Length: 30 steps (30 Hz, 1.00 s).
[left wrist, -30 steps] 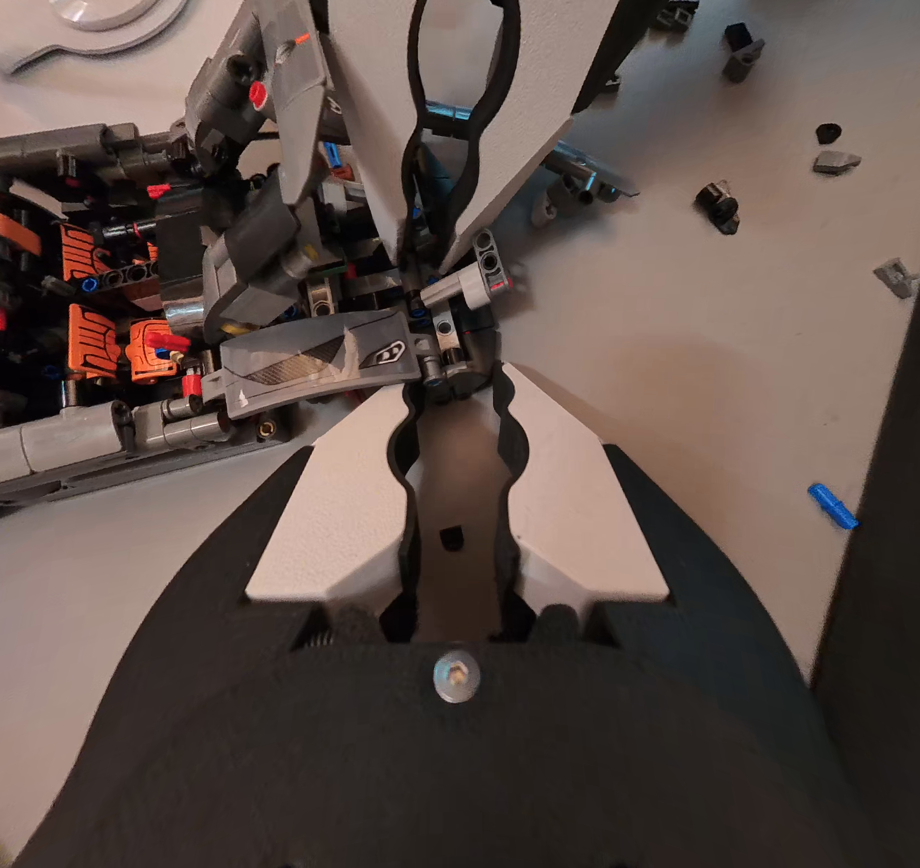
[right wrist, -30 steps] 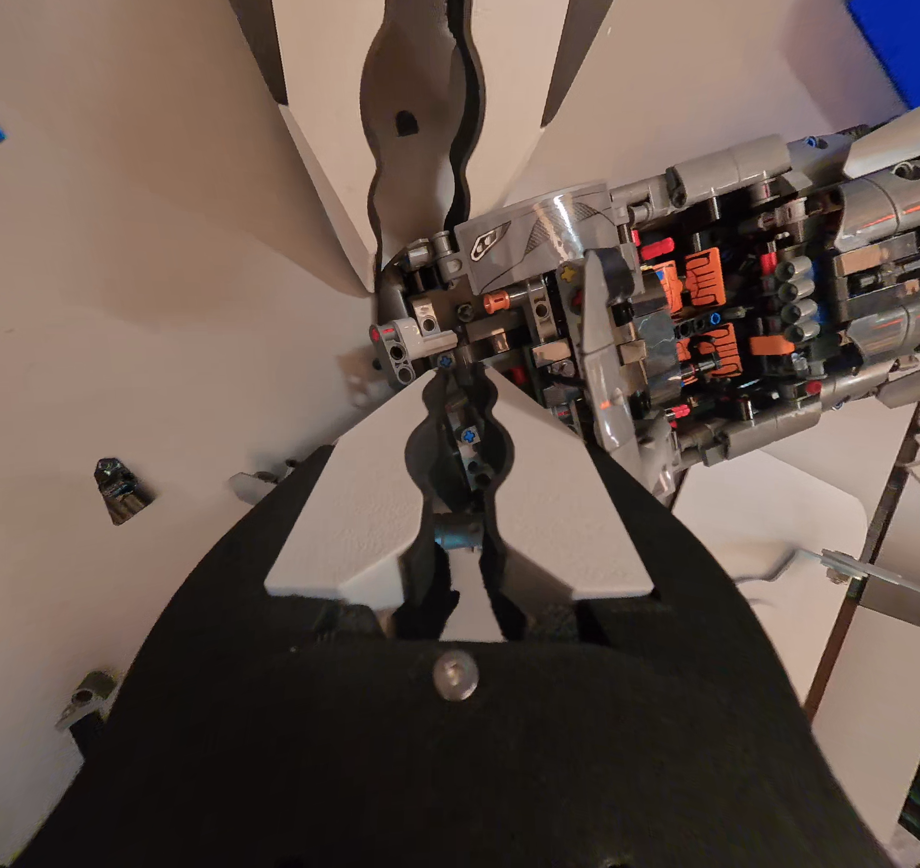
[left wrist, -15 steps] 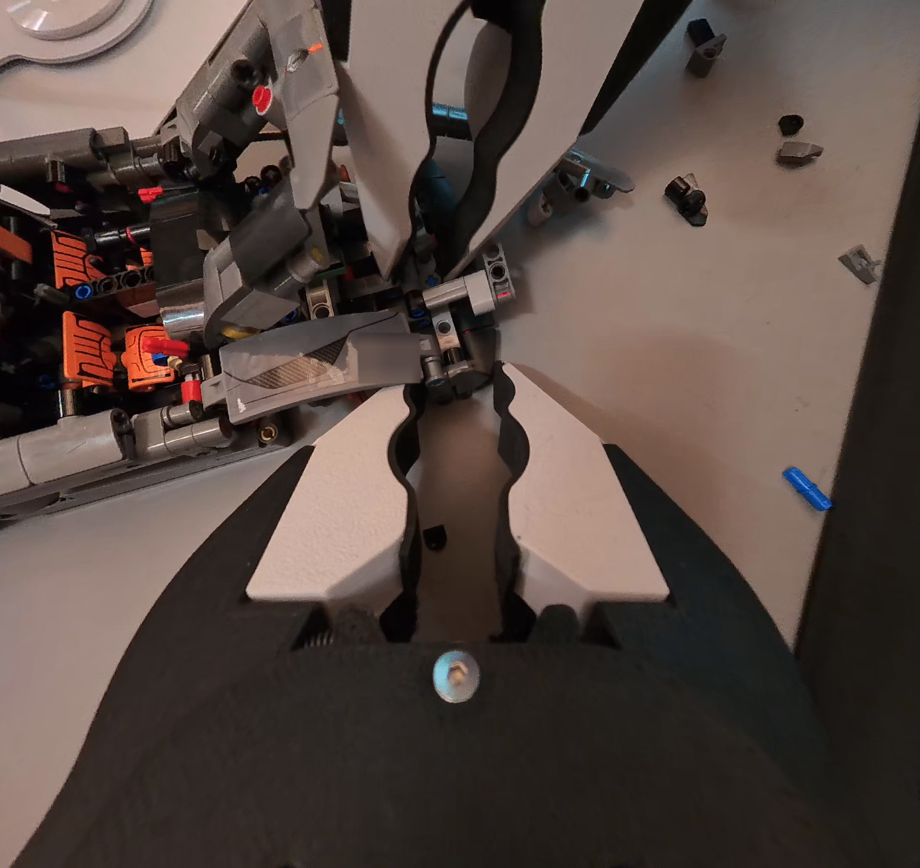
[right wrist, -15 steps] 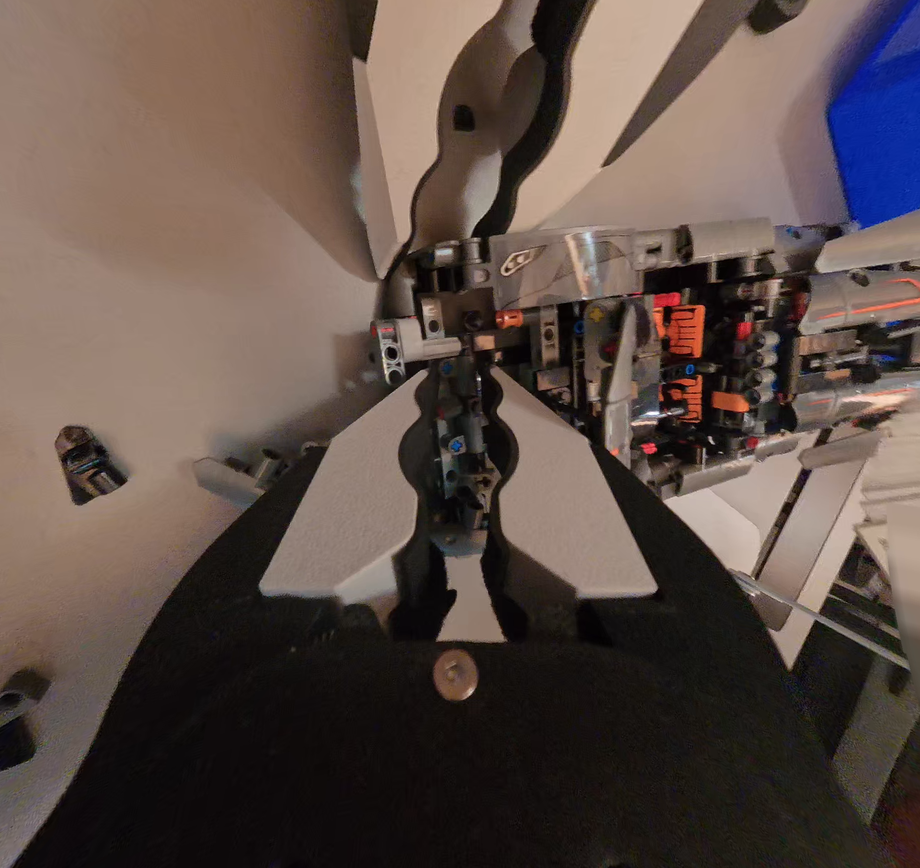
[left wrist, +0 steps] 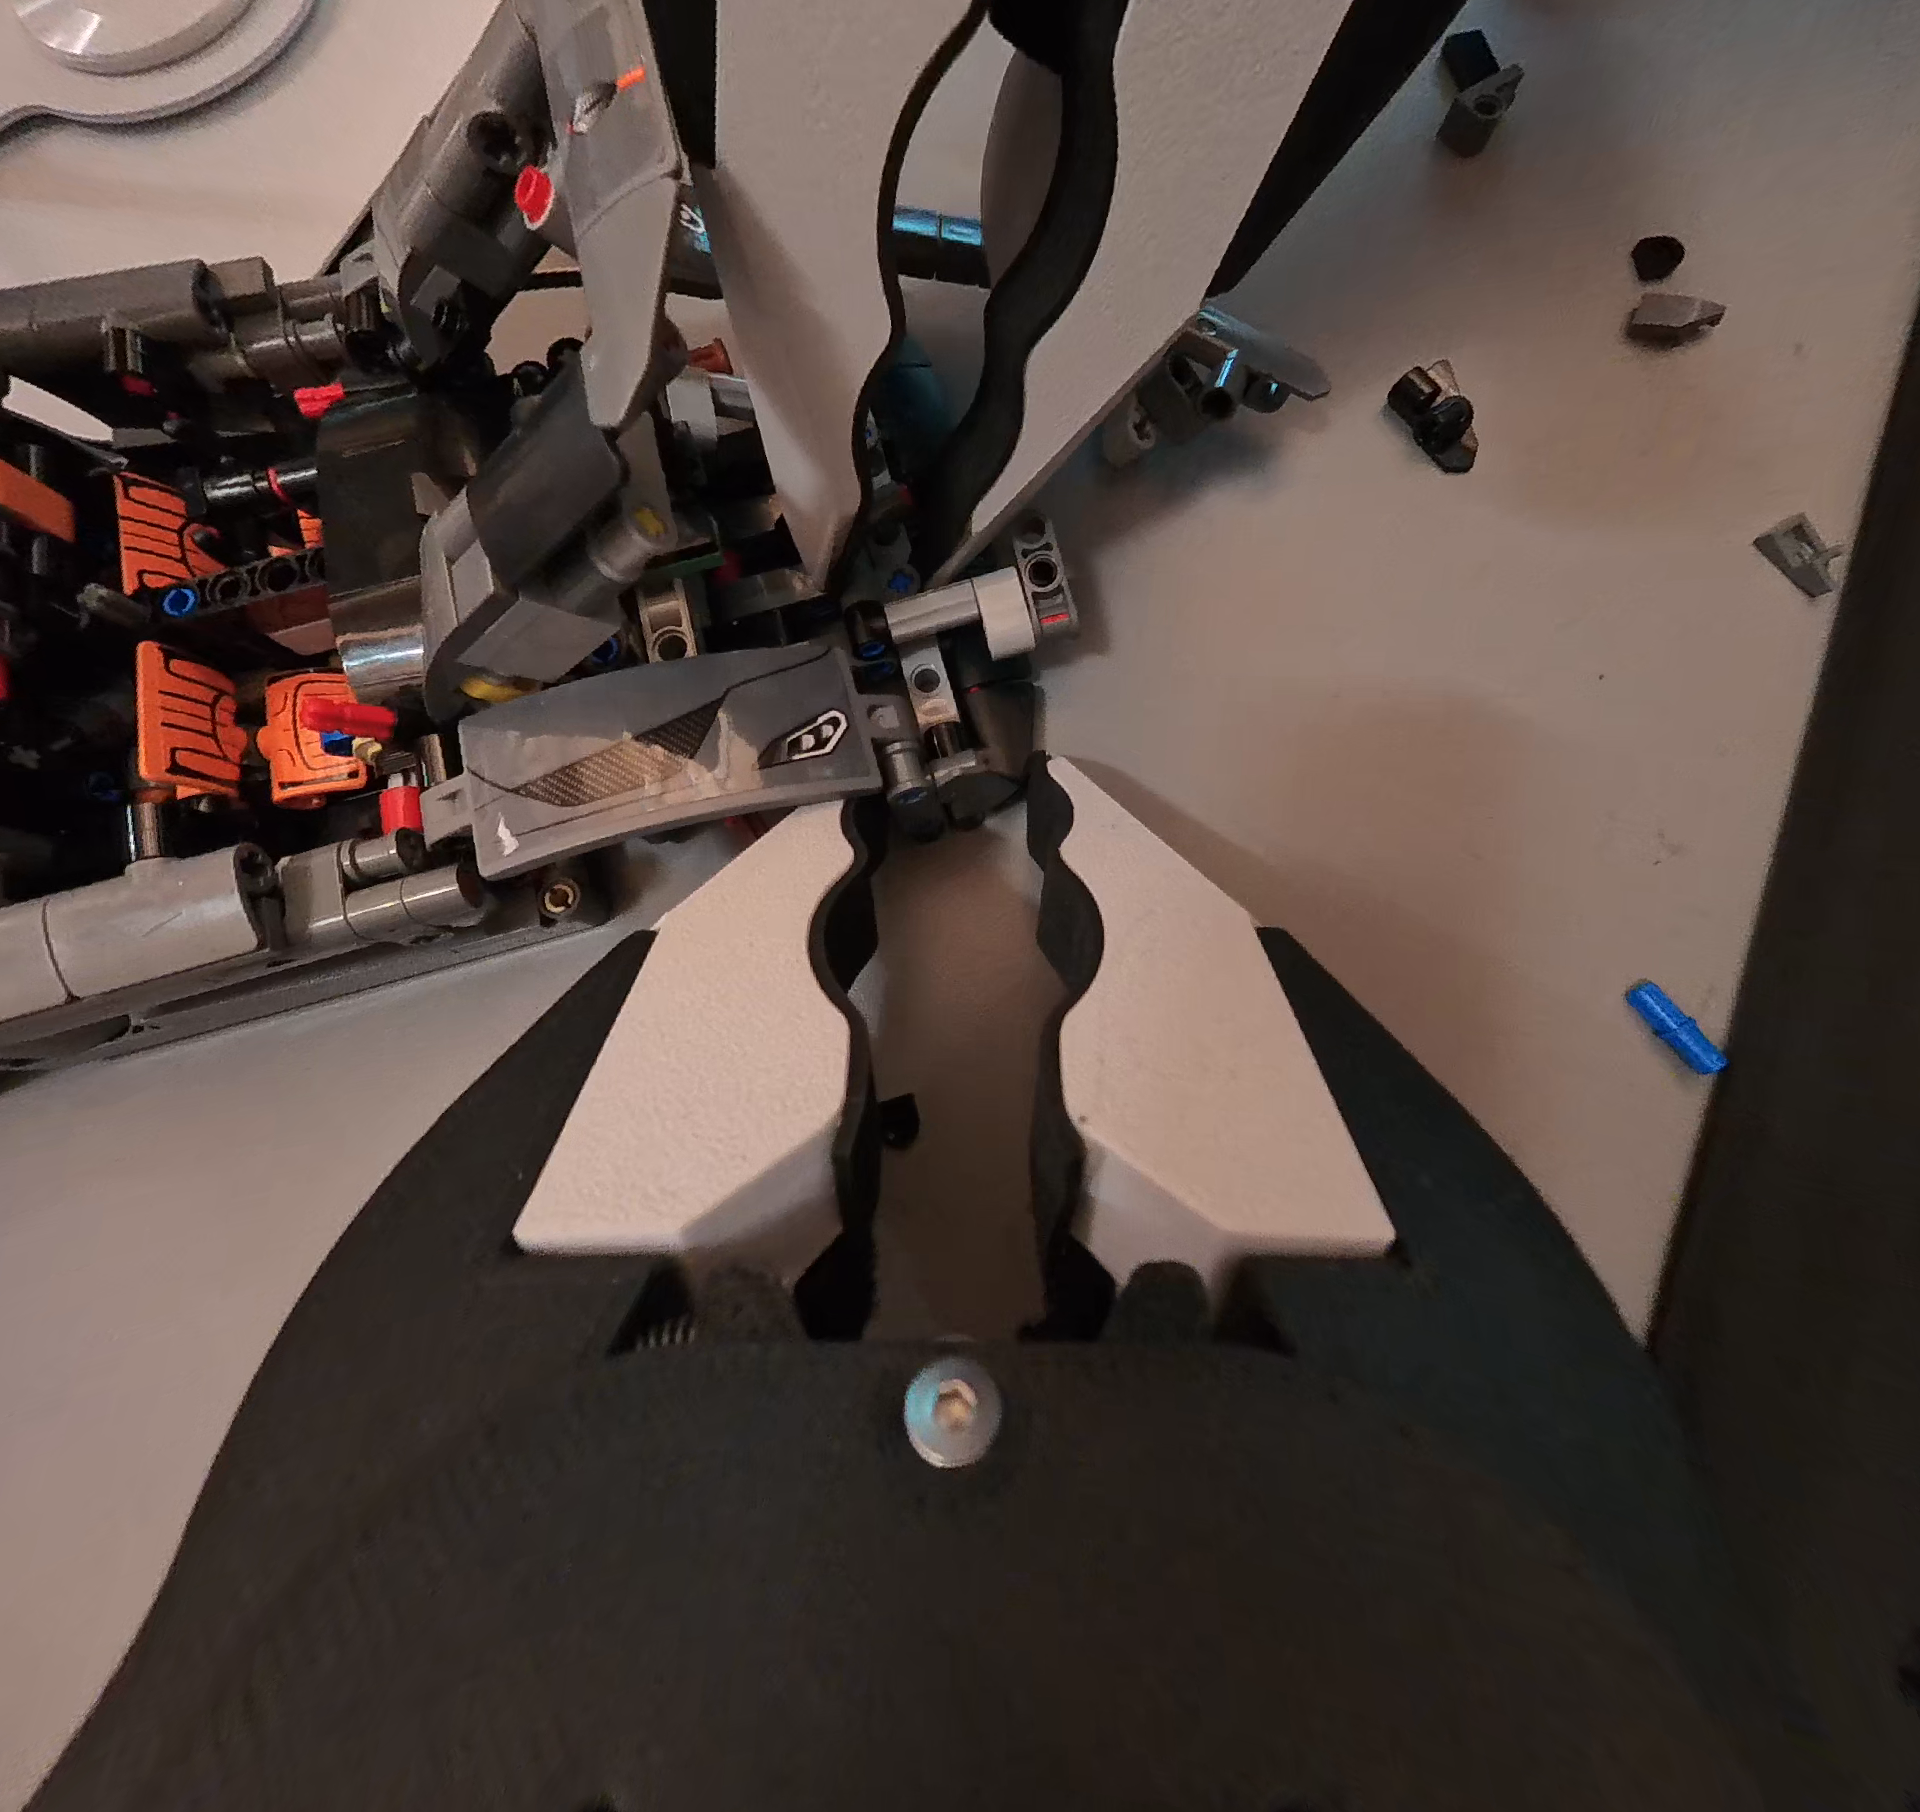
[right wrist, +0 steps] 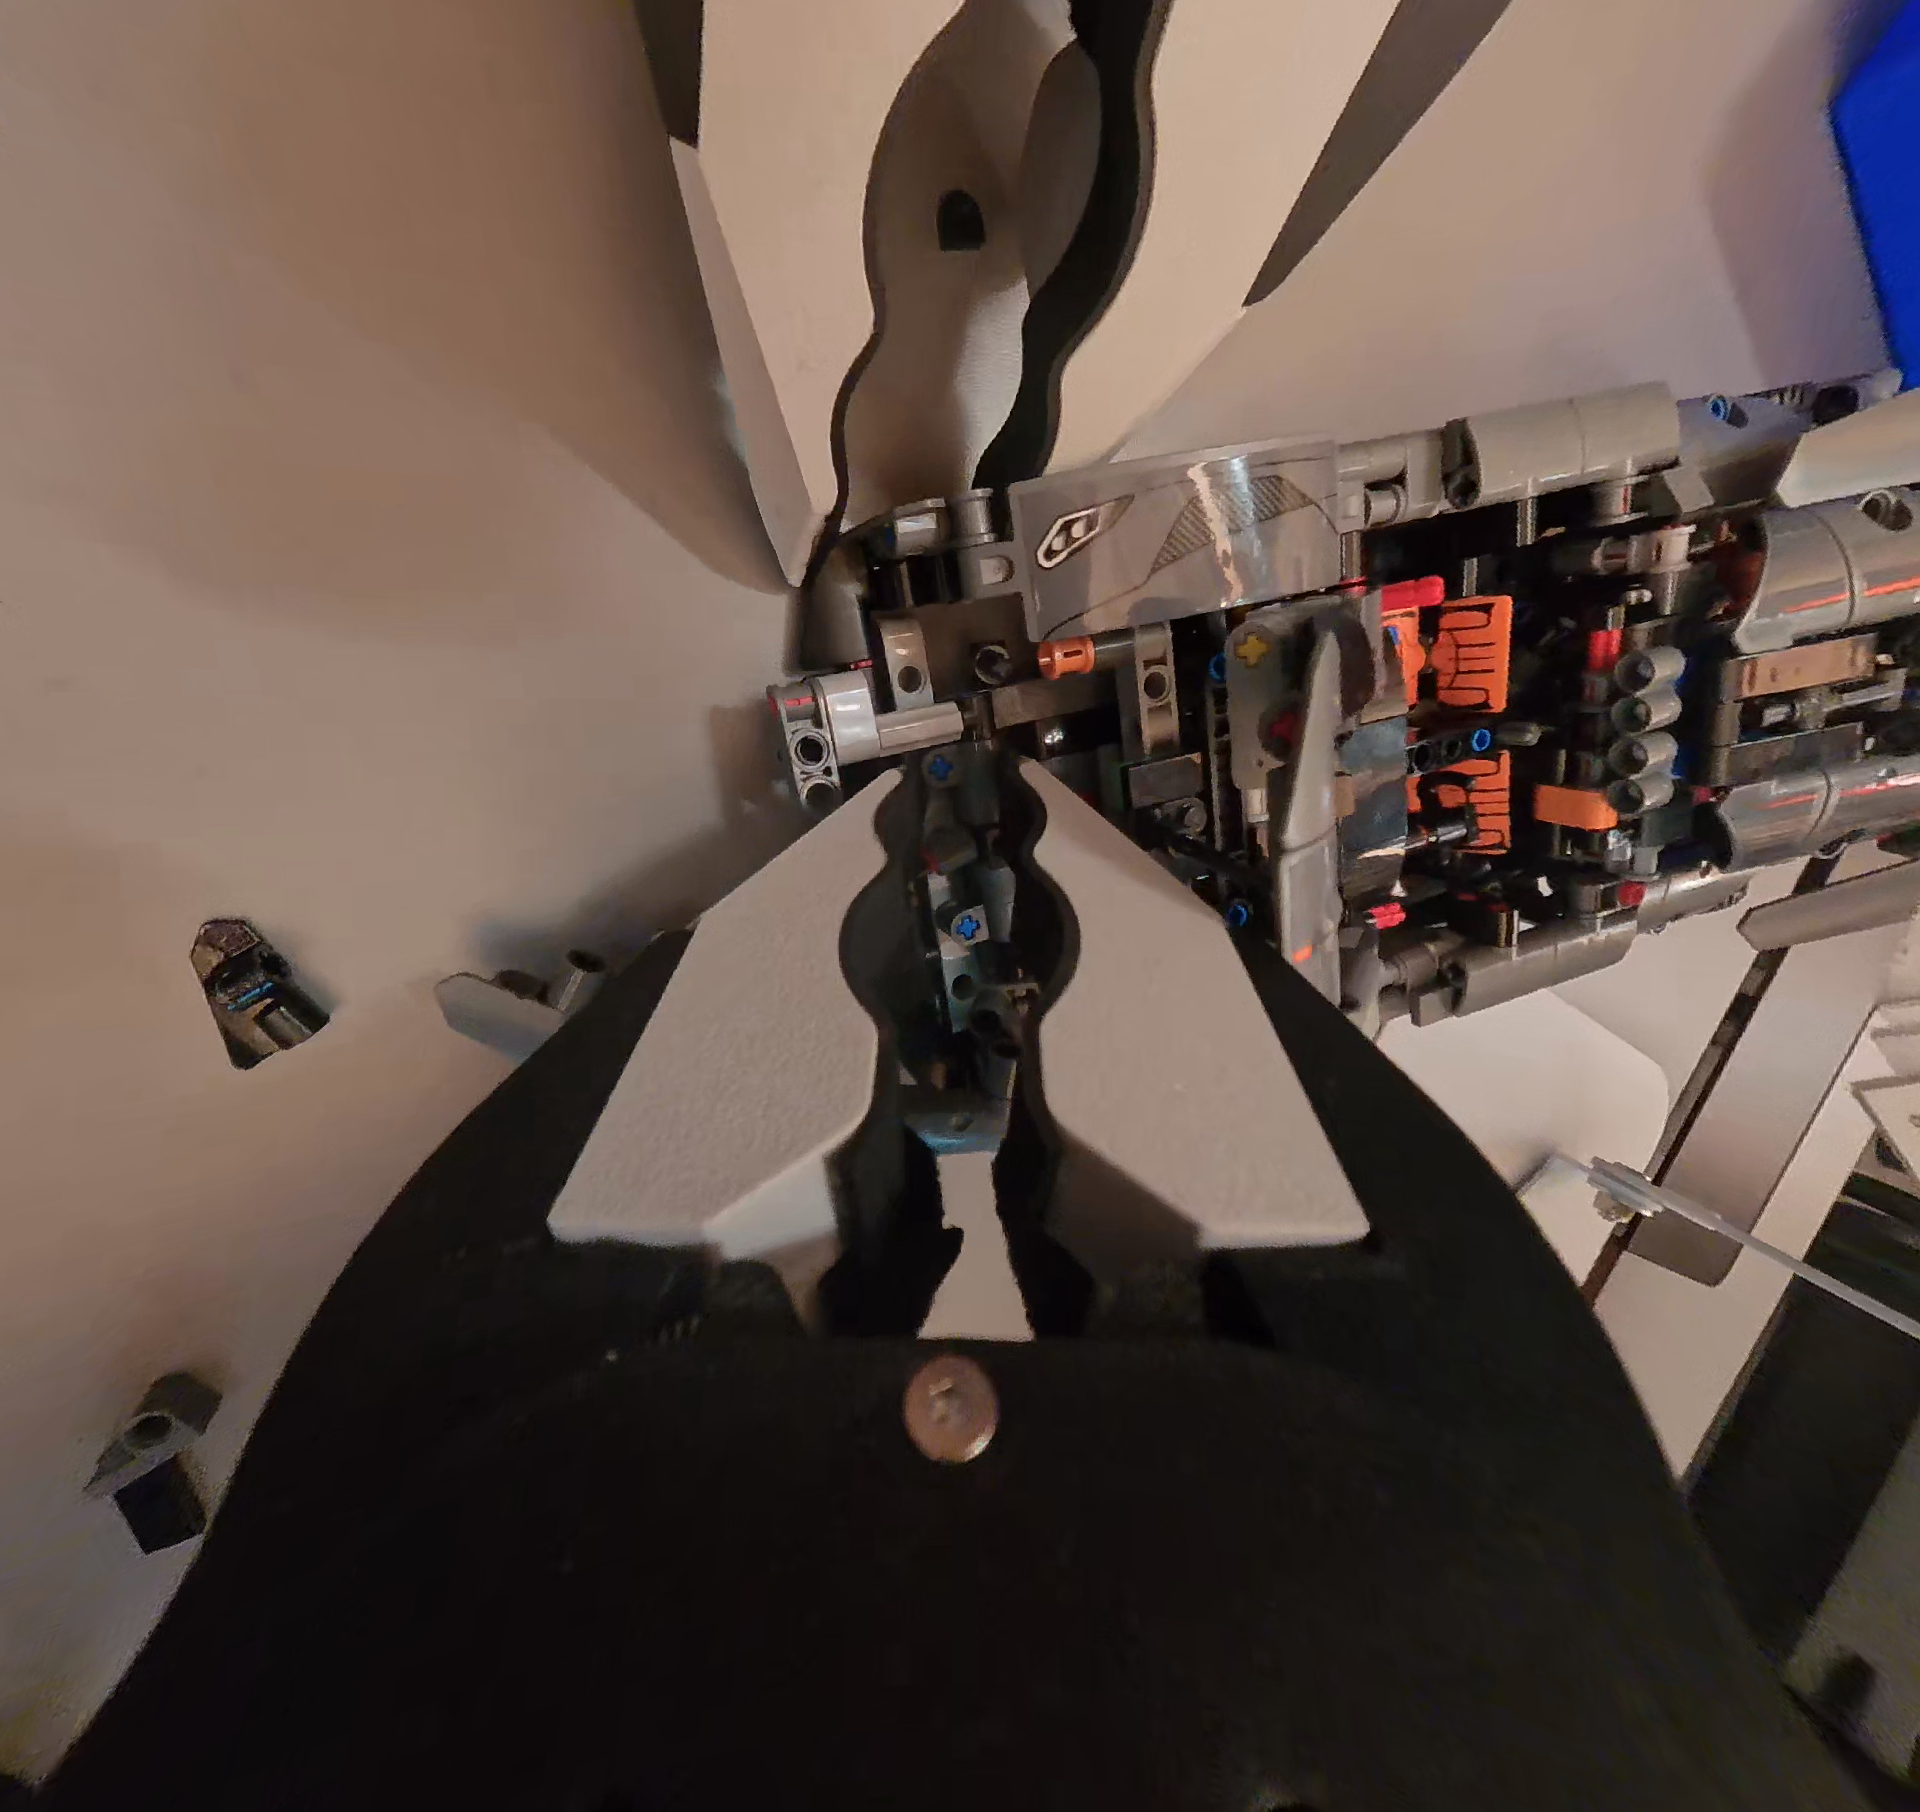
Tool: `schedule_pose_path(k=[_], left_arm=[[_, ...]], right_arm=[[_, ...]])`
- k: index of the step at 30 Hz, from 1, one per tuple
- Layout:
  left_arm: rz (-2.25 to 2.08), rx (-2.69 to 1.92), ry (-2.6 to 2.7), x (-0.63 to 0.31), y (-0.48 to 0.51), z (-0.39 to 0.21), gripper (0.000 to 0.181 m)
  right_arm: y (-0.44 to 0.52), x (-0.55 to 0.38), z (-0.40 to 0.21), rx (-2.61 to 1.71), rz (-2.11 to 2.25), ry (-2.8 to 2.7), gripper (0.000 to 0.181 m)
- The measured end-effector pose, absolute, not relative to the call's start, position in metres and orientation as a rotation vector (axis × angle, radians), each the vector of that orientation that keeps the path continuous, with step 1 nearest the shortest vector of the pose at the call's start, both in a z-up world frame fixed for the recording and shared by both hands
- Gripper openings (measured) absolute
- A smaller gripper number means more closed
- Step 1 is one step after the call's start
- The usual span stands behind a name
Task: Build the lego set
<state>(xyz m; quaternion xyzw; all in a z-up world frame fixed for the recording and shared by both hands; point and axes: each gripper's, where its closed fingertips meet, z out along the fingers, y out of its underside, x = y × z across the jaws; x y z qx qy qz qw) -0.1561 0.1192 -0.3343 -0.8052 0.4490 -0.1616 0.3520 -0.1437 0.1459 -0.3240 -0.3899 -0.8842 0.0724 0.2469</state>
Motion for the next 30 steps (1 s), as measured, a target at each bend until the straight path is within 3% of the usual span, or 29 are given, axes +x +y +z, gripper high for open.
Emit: schedule_pose_path(k=[30], left_arm=[[-0.422, -2.103, 1.158, -0.1597, 0.1140, -0.3341, 0.024]], right_arm=[[0.1460, -0.1462, -0.3233, -1.080, 0.181, -2.380, 0.005]])
